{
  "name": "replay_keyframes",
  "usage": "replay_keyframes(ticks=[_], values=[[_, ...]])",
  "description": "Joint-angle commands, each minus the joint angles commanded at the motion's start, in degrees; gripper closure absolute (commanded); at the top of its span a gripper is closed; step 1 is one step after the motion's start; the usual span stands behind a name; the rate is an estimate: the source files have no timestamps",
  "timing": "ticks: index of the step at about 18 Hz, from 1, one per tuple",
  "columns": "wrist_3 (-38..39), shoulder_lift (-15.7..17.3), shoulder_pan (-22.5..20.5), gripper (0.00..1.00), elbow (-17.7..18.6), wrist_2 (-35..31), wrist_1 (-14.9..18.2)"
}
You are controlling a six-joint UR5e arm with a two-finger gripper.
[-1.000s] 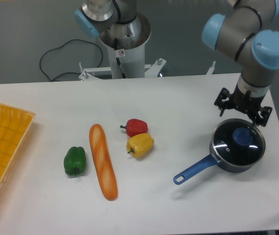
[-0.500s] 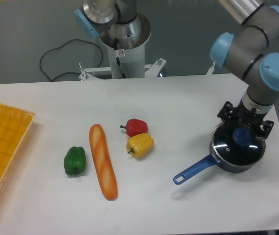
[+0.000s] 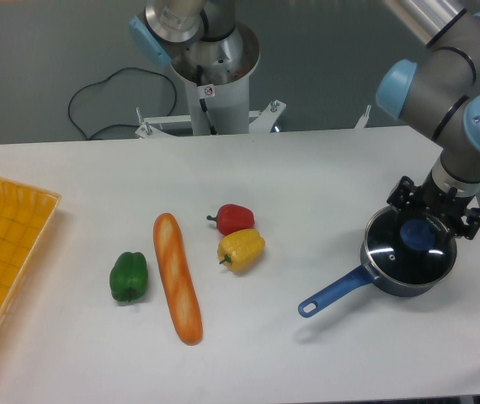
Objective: Open the lid
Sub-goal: 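Lower the gripper onto the blue lid knob and close on it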
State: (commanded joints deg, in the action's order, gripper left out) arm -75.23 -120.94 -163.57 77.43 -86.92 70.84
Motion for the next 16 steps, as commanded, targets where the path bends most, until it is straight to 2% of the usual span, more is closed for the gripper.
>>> replay_keyframes(ticks=[11,16], values=[[0.0,-0.79,0.35,0.0,-0.09,0.18,-0.26],[0.09,-1.14,0.44,0.05,-0.09,0.18,-0.35]])
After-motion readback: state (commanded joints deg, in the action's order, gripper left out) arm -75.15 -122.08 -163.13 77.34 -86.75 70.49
